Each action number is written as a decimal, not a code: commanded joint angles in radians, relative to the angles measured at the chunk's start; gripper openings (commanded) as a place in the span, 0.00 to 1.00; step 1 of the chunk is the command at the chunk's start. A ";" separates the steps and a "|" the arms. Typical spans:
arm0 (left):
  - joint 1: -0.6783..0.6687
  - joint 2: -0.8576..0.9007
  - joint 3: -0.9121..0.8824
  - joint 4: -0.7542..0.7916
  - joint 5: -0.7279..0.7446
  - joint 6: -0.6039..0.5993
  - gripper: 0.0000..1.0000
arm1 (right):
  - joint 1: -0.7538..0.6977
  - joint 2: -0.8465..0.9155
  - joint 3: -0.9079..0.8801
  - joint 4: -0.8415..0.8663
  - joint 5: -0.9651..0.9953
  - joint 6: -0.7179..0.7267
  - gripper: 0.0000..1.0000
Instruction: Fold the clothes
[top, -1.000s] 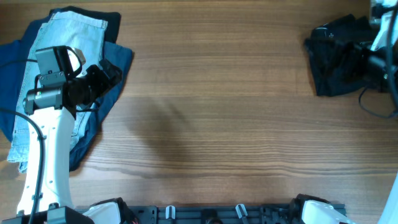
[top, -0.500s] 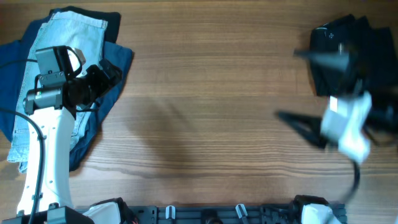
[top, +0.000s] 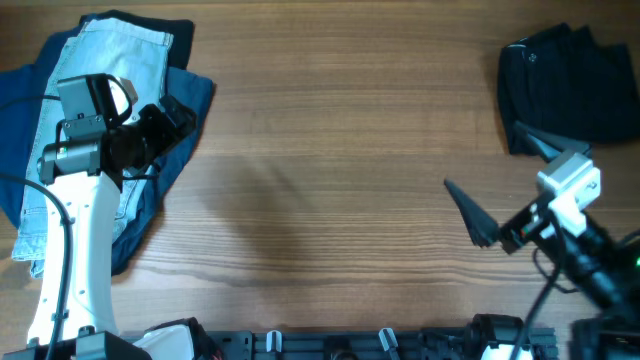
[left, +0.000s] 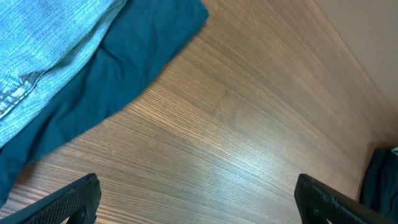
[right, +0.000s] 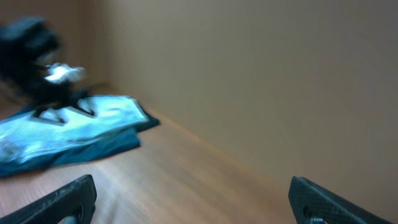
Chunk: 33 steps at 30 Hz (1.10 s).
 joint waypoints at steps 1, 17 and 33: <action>-0.005 0.006 -0.007 0.002 -0.007 0.020 1.00 | 0.001 -0.138 -0.270 0.160 0.205 0.241 1.00; -0.005 0.006 -0.007 0.002 -0.007 0.020 1.00 | 0.000 -0.509 -0.973 0.455 0.361 0.309 1.00; -0.005 0.006 -0.007 0.002 -0.007 0.020 1.00 | 0.000 -0.582 -1.028 0.575 0.499 0.289 1.00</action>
